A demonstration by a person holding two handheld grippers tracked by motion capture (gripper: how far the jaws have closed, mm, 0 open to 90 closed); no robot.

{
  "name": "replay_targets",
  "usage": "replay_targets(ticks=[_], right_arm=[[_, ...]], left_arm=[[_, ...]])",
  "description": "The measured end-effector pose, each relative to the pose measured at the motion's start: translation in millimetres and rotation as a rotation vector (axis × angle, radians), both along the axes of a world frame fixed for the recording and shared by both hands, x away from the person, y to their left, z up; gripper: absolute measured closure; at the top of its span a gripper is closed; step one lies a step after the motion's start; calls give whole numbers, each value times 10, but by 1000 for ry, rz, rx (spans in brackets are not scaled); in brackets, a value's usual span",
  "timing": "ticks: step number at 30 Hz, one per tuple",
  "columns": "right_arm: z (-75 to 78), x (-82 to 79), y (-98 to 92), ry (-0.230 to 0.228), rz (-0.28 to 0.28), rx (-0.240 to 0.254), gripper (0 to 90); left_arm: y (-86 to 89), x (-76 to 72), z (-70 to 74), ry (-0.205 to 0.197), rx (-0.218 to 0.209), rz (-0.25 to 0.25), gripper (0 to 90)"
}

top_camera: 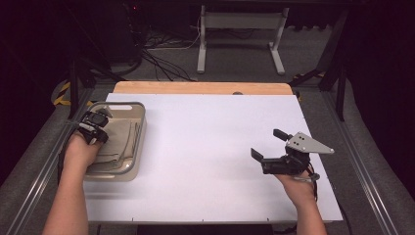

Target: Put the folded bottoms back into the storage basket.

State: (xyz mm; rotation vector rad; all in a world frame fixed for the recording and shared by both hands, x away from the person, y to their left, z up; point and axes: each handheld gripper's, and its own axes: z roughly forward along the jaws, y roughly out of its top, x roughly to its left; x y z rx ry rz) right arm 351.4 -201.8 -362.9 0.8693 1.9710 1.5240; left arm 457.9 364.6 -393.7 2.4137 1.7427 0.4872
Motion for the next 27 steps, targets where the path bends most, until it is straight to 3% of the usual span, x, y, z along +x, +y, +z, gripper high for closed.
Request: replay_targets(ticks=[3,11,14,19,23,27], right_arm=[[2,1,-17,0,-4,3,3],[-2,8,-3,1,-3,2,3],[-3,7,11,0,-1,-2,3],[-7,9,16,5,1,-5,3],[-12,16,23,5,1,-8,3],[-15,20,28,3,3,-9,3]], left_arm=[[54,-96,149,-78,-20,16,898],[50,-411,414,-198,-59,-15,896],[-22,-539,481,-254,-81,-26,798],[-154,-690,559,-310,-118,-67,718],[-205,-736,611,-350,-141,-61,484],[-267,-800,619,-395,-171,-60,435]])
